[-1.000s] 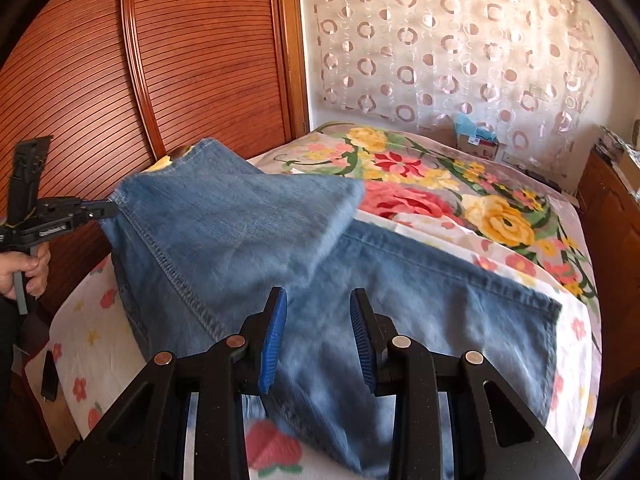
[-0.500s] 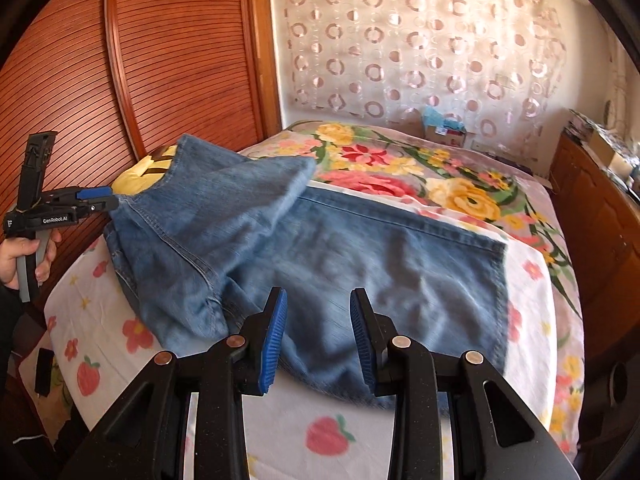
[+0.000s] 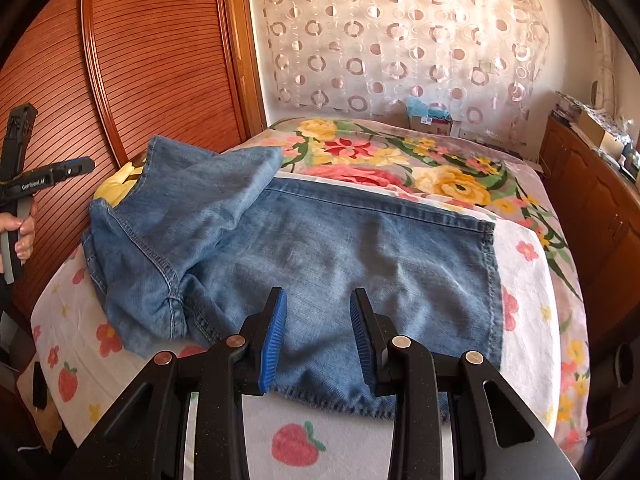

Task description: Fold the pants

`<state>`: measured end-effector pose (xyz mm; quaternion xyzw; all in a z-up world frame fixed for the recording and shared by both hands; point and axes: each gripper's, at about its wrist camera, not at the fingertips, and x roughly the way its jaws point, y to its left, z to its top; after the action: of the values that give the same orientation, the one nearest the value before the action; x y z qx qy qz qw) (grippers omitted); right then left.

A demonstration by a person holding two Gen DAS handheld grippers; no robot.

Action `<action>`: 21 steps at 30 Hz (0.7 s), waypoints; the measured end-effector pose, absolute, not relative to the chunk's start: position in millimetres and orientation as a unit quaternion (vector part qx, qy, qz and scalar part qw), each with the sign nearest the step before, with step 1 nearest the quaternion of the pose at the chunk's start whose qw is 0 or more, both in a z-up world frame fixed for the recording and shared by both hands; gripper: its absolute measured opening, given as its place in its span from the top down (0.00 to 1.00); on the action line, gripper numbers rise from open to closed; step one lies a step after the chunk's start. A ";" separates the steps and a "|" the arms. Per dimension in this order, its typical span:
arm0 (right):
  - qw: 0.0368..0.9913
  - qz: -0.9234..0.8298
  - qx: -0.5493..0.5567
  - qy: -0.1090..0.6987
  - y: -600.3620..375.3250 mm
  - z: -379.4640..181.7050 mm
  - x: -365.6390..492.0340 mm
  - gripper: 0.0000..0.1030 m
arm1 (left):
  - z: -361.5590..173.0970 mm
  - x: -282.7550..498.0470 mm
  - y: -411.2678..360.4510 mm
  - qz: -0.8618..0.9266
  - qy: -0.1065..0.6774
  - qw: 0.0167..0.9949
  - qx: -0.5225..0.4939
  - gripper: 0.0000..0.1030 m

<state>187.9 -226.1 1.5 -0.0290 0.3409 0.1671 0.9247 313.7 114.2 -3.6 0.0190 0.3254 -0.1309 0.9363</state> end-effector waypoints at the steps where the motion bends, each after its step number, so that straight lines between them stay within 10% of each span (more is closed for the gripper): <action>1: 0.924 0.170 -0.029 0.341 -226.6 0.4 189.2 0.67 | -3.1 316.7 114.4 -0.132 0.325 0.936 0.020 0.39; 21: 0.919 0.205 -0.034 0.336 -227.4 -14.9 230.1 0.67 | -37.8 441.8 110.3 -0.120 0.393 0.912 0.016 0.58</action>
<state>230.1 -227.4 -14.9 -0.0344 0.3359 0.2051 0.9186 441.8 110.3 -37.8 0.0160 0.3926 -0.1203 0.9117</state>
